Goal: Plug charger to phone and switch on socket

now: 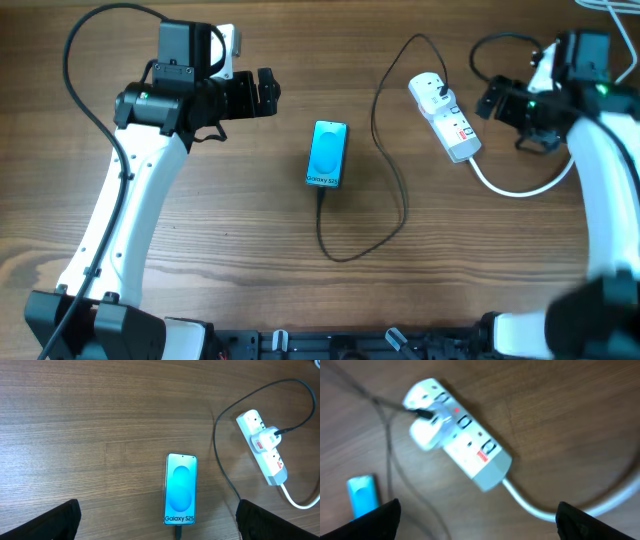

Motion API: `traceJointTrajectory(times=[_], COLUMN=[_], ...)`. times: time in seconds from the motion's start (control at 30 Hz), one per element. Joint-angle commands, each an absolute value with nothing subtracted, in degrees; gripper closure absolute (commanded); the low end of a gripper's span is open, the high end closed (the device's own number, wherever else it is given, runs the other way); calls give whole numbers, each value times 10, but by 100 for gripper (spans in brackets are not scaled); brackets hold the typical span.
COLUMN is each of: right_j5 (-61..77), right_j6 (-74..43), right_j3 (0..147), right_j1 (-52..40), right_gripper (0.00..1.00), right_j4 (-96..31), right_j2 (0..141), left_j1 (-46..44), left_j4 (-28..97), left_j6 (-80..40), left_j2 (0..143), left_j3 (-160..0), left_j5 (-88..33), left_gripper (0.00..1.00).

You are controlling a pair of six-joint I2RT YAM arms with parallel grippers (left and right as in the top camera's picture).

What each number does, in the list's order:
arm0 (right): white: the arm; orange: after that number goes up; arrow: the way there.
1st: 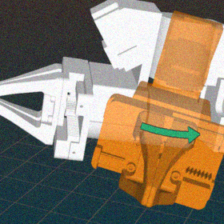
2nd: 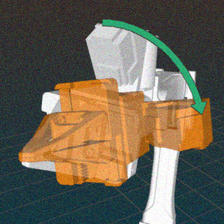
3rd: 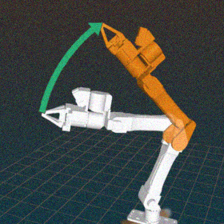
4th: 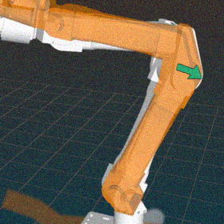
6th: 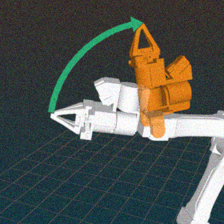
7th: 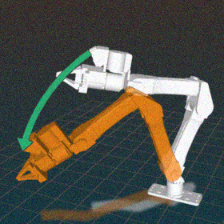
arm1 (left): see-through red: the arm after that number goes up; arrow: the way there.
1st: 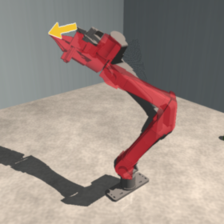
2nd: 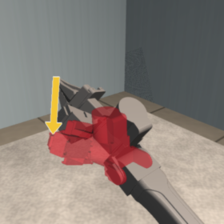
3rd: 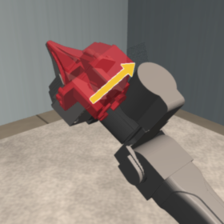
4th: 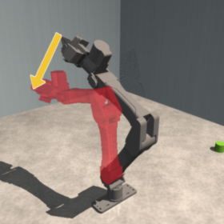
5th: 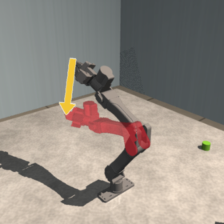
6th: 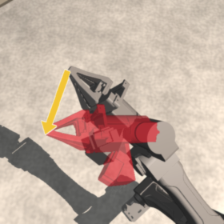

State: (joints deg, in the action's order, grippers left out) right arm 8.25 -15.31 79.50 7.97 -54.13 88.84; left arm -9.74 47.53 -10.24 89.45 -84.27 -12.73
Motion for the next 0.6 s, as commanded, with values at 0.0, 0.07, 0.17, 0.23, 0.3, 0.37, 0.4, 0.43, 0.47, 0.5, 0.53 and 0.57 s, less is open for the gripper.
traceJointTrajectory(times=[0.0, 0.07, 0.17, 0.23, 0.3, 0.37, 0.4, 0.43, 0.47, 0.5, 0.53, 0.57], right_j5=[64, 58, 60, 60, 60, 60, 60, 60, 60, 60, 60, 60], right_j6=[-151, -157, -167, -167, -167, -167, -167, -167, -167, -167, -167, -167], right_j3=[720, 665, 598, 569, 558, 558, 558, 558, 558, 558, 558, 558], right_j1=[54, 41, 32, 33, 33, 33, 33, 33, 33, 33, 33, 33], right_gripper=[0, 0, 0, 0, 0, 0, 0, 0, 0, 0, 0, 0], right_j4=[-543, -535, -535, -547, -567, -583, -587, -589, -590, -592, -593, -592], right_j2=[764, 677, 557, 485, 427, 394, 379, 367, 356, 348, 345, 345], left_j1=[-98, -98, -98, -98, -98, -98, -98, -98, -98, -98, -98, -98], left_j4=[474, 474, 474, 474, 474, 474, 474, 474, 474, 474, 474, 474], left_j6=[-108, -108, -108, -108, -108, -108, -108, -108, -108, -108, -108, -108], left_j2=[898, 898, 898, 898, 898, 898, 898, 898, 898, 898, 898, 898], left_j3=[-842, -842, -842, -842, -842, -842, -842, -842, -842, -842, -842, -842], left_j5=[-121, -121, -121, -121, -121, -121, -121, -121, -121, -121, -121, -121], left_gripper=[0, 0, 0, 0, 0, 0, 0, 0, 0, 0, 0, 0])
